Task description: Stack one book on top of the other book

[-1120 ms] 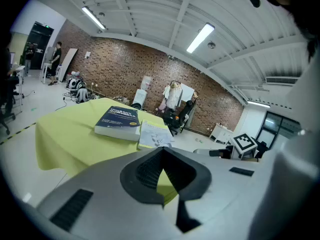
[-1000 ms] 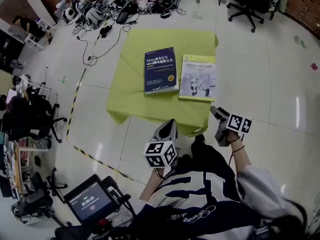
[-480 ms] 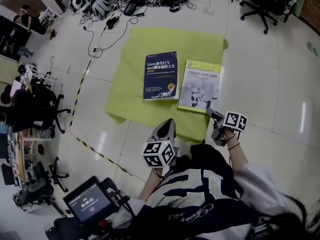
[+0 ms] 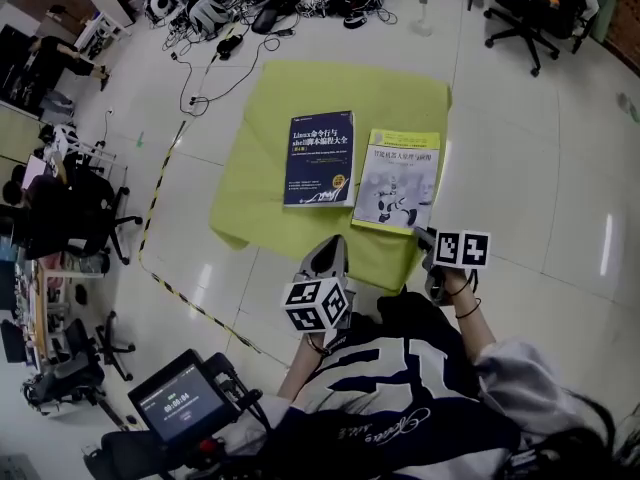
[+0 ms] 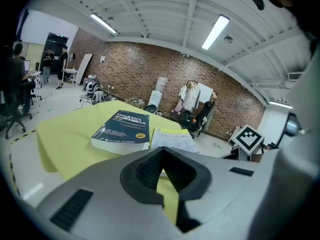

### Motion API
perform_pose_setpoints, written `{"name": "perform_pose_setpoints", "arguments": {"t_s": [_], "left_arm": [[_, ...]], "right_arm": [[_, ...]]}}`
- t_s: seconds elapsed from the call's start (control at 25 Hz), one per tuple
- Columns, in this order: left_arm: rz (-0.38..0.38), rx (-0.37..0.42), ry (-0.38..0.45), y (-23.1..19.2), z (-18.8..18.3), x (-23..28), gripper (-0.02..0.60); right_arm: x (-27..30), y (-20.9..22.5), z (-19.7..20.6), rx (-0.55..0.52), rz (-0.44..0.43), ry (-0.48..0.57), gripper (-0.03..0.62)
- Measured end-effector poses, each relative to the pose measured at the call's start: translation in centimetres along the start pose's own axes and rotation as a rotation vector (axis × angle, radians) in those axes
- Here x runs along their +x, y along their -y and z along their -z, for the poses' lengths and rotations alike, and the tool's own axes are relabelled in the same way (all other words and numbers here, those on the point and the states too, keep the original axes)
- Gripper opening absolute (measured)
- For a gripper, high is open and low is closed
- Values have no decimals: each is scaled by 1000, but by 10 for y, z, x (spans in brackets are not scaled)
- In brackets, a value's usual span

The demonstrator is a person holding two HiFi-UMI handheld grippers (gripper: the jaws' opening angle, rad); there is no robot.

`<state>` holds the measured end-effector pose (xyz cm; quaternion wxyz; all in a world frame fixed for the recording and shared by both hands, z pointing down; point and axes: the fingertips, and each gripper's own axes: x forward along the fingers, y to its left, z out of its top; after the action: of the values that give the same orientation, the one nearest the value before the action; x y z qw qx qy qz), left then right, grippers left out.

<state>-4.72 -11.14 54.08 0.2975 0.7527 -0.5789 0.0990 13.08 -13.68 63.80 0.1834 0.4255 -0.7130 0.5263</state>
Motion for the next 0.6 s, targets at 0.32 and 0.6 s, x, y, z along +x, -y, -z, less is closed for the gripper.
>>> {"name": "perform_pose_setpoints", "arguments": {"t_s": [0.32, 0.6], "left_arm": [[-8, -38, -2, -4, 3, 5, 3], [14, -26, -6, 1, 2, 3, 3]], "right_arm": [[8, 17, 9, 0, -1, 4, 48], [18, 26, 31, 428, -294, 37, 184]]}}
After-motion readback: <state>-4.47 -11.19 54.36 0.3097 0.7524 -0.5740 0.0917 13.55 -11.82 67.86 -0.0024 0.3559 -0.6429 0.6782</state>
